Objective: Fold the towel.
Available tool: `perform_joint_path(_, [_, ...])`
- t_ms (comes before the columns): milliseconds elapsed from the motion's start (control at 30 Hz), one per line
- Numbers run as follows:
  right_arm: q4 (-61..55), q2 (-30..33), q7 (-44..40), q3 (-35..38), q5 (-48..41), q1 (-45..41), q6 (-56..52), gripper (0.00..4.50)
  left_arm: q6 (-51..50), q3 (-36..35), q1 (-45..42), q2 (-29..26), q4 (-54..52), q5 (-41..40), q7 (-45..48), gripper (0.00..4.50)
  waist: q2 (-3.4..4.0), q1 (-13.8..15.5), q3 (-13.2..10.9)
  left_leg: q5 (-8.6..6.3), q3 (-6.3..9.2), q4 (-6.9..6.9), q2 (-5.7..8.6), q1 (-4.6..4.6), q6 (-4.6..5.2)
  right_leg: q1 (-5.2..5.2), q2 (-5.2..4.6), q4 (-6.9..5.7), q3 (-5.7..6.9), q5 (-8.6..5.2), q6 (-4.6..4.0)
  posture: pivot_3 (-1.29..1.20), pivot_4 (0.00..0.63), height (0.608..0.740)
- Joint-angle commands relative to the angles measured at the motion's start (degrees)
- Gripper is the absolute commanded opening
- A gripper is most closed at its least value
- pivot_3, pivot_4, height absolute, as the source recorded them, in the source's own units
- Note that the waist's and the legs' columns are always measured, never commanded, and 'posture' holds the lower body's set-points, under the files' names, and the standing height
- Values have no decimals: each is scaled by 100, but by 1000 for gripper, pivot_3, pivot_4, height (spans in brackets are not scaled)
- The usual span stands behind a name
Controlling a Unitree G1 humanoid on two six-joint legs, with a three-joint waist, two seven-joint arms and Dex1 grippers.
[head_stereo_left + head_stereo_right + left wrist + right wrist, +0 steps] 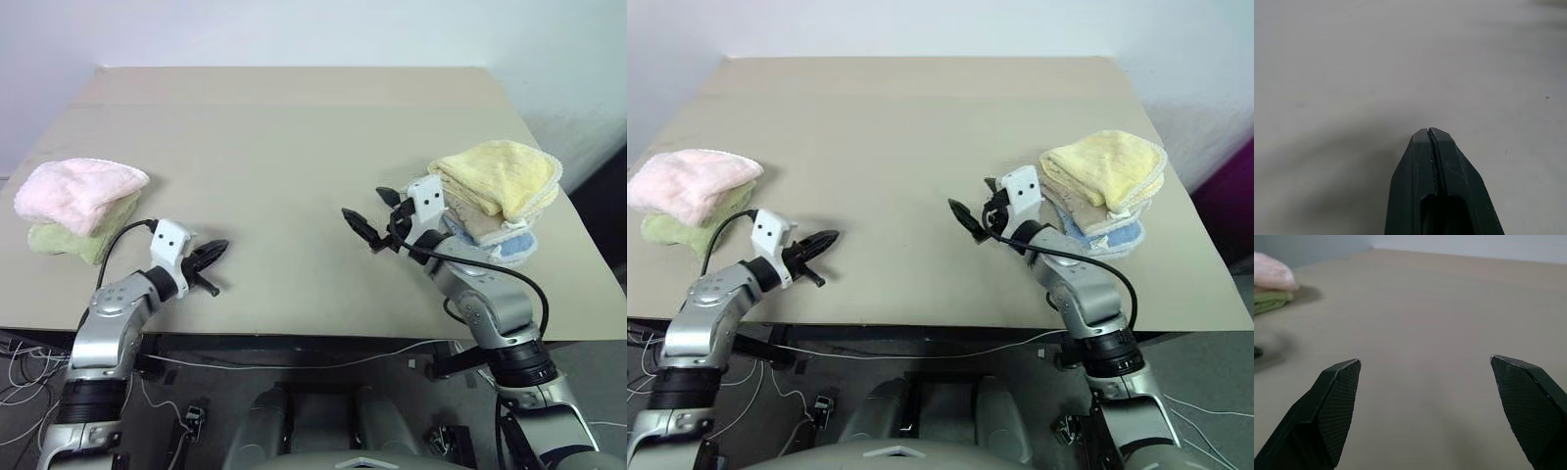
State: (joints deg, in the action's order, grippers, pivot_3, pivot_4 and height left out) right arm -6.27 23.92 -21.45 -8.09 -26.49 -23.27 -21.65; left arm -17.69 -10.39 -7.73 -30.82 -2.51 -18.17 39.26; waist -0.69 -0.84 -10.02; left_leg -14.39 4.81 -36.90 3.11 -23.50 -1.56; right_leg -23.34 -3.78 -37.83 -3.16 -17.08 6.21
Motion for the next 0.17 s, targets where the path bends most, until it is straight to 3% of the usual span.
perform_joint_path(33, [18,-161,-196,25,241,-29,219,4453,-93,-225,171,-77,-480,-136,-109,0,0,7,0,0,0,0,0,0,0,0,-1,0,0,0,0,0,150,740])
perform_joint_path(167, [17,-344,-291,47,416,27,229,4453,-165,-211,191,-64,-570,-153,-158,0,0,13,0,0,0,0,2,0,-1,1,-2,1,1,0,0,0,150,740])
